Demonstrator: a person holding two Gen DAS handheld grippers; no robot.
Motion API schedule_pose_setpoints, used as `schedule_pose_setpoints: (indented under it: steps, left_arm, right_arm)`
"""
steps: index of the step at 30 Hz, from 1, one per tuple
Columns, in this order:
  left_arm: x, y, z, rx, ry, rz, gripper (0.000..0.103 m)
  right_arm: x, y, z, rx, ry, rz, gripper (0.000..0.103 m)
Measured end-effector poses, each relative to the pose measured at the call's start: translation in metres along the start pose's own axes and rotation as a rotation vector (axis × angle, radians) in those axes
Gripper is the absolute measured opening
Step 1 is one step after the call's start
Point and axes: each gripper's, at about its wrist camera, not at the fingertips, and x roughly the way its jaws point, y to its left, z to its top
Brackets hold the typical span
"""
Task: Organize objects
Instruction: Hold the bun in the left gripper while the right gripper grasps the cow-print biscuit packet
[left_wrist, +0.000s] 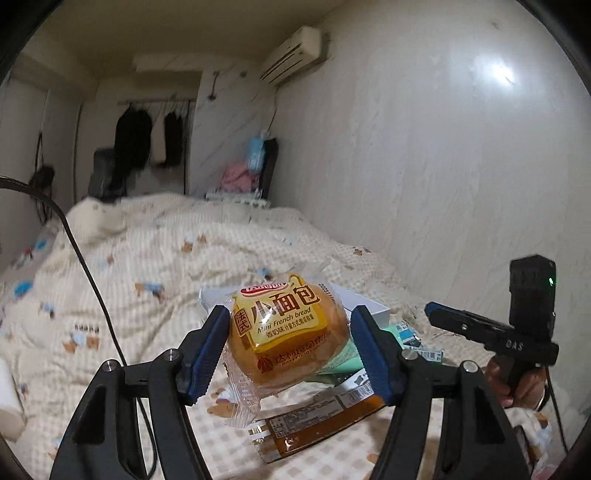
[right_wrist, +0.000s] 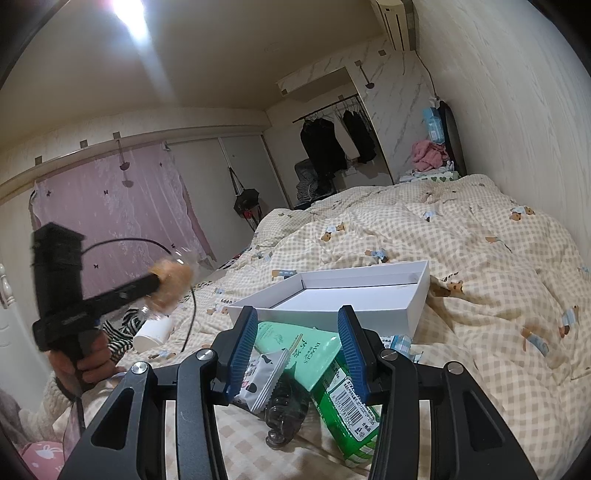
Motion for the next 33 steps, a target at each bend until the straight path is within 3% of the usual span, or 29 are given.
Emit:
schedule_pose_setpoints:
  steps: [5, 10, 18, 24, 27, 33]
  left_arm:
    - [0.008, -0.013, -0.007, 0.085, 0.009, -0.05, 0.071]
    - [0.026, -0.019, -0.013, 0.136, 0.082, -0.066, 0.071]
    - [0.035, -0.004, -0.019, 0.044, 0.113, -0.141, 0.071]
    - [0.03, -0.01, -0.025, 0.046, 0.126, -0.123, 0.071]
    - [0.031, -0.011, -0.025, 0.05, 0.129, -0.135, 0.071]
    - [0.027, -0.013, -0.026, 0.06, 0.112, -0.139, 0.071]
  right_arm:
    - [0.0, -0.001, 0.0, -0.001, -0.003, -0.001, 0.047]
    - [-0.001, -0.002, 0.0, 0.009, -0.007, 0.0, 0.047]
    - [0.0, -0.005, 0.0, 0.022, -0.006, -0.003, 0.047]
    - [0.0, -0.006, -0.001, 0.026, -0.006, -0.006, 0.048]
    - [-0.001, -0.008, 0.0, 0.031, -0.008, -0.005, 0.062]
    - [-0.001, -0.009, 0.0, 0.038, -0.003, -0.011, 0.062]
